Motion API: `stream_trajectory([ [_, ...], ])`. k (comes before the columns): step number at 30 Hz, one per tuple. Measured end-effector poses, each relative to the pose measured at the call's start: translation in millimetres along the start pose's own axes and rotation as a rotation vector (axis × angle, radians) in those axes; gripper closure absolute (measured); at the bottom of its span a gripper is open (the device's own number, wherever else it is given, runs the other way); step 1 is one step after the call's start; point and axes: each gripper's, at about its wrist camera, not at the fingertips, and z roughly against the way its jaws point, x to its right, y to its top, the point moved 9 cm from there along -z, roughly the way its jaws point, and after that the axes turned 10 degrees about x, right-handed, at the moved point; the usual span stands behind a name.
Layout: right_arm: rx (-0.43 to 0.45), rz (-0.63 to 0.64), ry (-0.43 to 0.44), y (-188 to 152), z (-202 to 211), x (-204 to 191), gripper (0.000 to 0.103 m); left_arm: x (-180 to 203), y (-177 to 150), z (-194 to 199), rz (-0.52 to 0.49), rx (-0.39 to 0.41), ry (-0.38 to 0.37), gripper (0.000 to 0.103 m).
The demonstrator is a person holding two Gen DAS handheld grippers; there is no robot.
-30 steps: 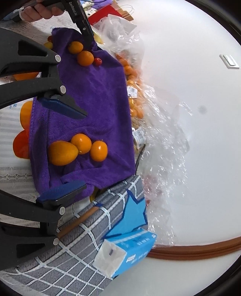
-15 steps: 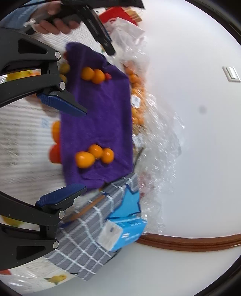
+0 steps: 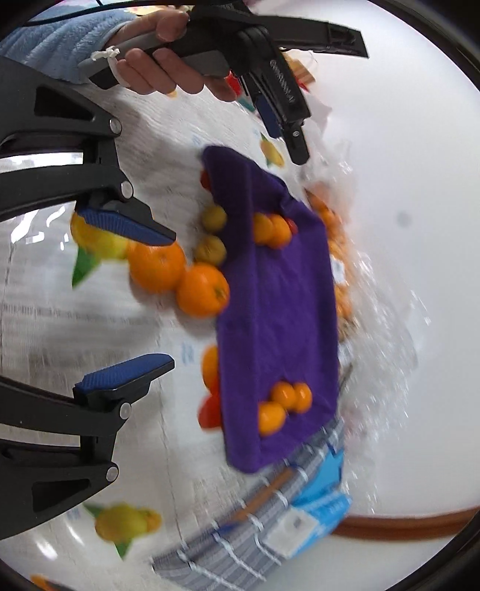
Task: Organize fruits
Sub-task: 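Grasp a large stemmed orange from the bed with the right gripper, then grasp a small yellow-green fruit with the left gripper while the right gripper holds its orange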
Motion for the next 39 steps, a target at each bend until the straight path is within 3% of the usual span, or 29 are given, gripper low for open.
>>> stream_trajectory([
  [7, -0.056, 0.054, 0.015, -13.7, -31.7, -25.6, 0.042, -13.8, -15.1, -3.6, 0.004, -0.044, 0.008, 0.034],
  [9, -0.073, 0.068, -0.023, -15.9, -41.3, -25.2, 0.046, -11.0, -15.0, -1.5, 0.013, -0.044, -0.024, 0.034],
  [11, -0.076, 0.063, -0.047, -17.9, -45.7, -22.7, 0.060, -4.7, -14.8, 3.2, 0.025, -0.044, -0.083, 0.034],
  [15, -0.062, 0.074, -0.050, -19.5, -37.4, -18.7, 0.061, 11.9, -20.2, 5.7, 0.018, -0.071, -0.175, 0.035],
  [20, 0.009, 0.060, -0.052, -11.1, -10.7, 1.2, 0.061, 40.8, -31.0, 9.5, -0.085, -0.097, -0.238, 0.035],
  [24, 0.067, 0.049, -0.126, -2.1, 7.6, 42.8, 0.061, 59.2, -49.4, 3.2, -0.197, -0.144, -0.234, 0.036],
  [27, 0.078, 0.028, -0.192, -3.5, 11.9, 73.9, 0.061, 62.7, -63.0, -7.1, -0.224, -0.195, -0.214, 0.052],
  [30, 0.099, -0.001, -0.211, -6.7, 16.8, 90.9, 0.061, 64.2, -74.5, -19.0, -0.249, -0.239, -0.187, 0.055],
  [36, 0.115, -0.078, -0.151, -5.9, 18.9, 96.8, 0.061, 65.6, -80.2, -32.3, -0.272, -0.259, -0.140, 0.059],
  [39, 0.101, -0.127, -0.117, -8.6, 17.4, 101.9, 0.061, 66.7, -91.3, -42.2, -0.291, -0.307, -0.106, 0.072],
])
